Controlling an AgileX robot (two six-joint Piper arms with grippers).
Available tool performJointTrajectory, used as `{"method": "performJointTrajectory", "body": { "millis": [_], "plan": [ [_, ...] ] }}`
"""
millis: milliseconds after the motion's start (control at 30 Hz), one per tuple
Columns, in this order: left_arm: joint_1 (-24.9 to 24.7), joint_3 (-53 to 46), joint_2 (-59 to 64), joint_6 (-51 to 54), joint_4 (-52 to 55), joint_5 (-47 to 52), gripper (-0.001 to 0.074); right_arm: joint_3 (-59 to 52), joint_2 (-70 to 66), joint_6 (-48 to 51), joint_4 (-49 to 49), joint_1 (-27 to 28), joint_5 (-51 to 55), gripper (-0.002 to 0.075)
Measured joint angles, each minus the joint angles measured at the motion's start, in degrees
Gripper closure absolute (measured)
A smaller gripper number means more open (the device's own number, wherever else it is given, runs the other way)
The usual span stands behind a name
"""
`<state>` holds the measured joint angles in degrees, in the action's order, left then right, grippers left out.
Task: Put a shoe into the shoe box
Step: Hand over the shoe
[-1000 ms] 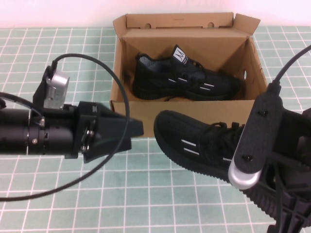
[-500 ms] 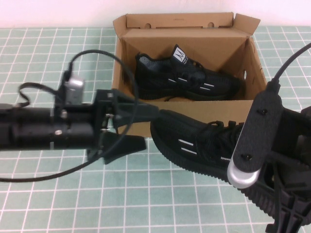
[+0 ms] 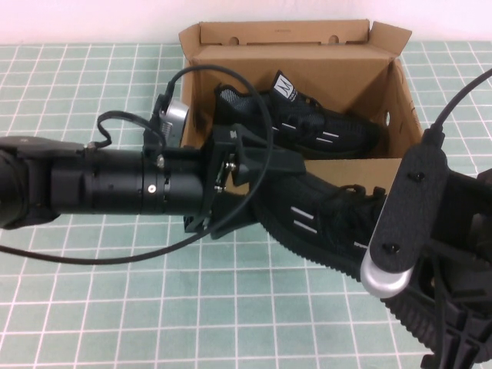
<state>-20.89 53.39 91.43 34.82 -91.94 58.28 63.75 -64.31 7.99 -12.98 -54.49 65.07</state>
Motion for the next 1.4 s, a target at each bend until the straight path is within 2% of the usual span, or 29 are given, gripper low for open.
{"method": "performJointTrajectory", "body": {
  "millis": [33, 100, 167, 200, 233, 567, 633, 733, 900, 967, 1133, 1400],
  "plan": [
    [0.0, 0.3, 0.1, 0.0, -0.2, -0.2, 0.0111, 0.0, 0.0, 0.0, 0.0, 0.0, 0.0, 0.0726],
    [0.0, 0.4, 0.1, 0.0, -0.2, -0.9, 0.0245, 0.0, 0.0, 0.0, 0.0, 0.0, 0.0, 0.0726],
    [0.0, 0.4, 0.2, 1.2, -0.2, -1.9, 0.0473, 0.0, 0.0, 0.0, 0.0, 0.0, 0.0, 0.0726],
    [0.0, 0.4, 0.2, 2.1, -0.1, -2.1, 0.0556, 0.0, 0.0, 0.0, 0.0, 0.0, 0.0, 0.0726],
    [0.0, 0.4, 0.2, 2.8, 0.0, -2.3, 0.0591, 0.0, 0.0, 0.0, 0.0, 0.0, 0.0, 0.0726],
    [0.0, 0.5, 0.2, 3.6, 0.0, -2.4, 0.0587, 0.0, 0.0, -2.2, 0.0, 0.0, 0.0, 0.0724],
    [0.0, 0.5, 0.2, 3.6, 0.0, -2.4, 0.0587, 0.0, 0.0, -3.3, 0.0, 0.0, 0.0, 0.0696],
    [-0.1, 0.5, 0.2, 3.9, -0.4, -2.4, 0.0588, 0.0, 0.0, -5.1, 0.0, 0.0, -0.1, 0.0578],
    [-0.2, 0.5, 0.2, 5.3, -0.3, -2.5, 0.0588, 0.0, 0.0, -10.3, -0.3, 0.0, -0.6, 0.0218],
    [-0.2, 0.5, 0.2, 5.4, -0.2, -2.5, 0.0588, 0.0, 0.4, -11.7, -0.3, 0.0, 0.0, 0.0127],
    [-0.2, 0.5, 0.2, 5.9, -0.6, -2.5, 0.0588, 0.0, 3.9, -15.0, -0.3, 0.0, 2.5, 0.0069],
    [-0.2, 0.5, 0.2, 8.1, -1.7, -2.5, 0.0588, 1.4, 14.7, -27.1, -0.3, 0.0, 1.9, 0.0060]
  ]
}}
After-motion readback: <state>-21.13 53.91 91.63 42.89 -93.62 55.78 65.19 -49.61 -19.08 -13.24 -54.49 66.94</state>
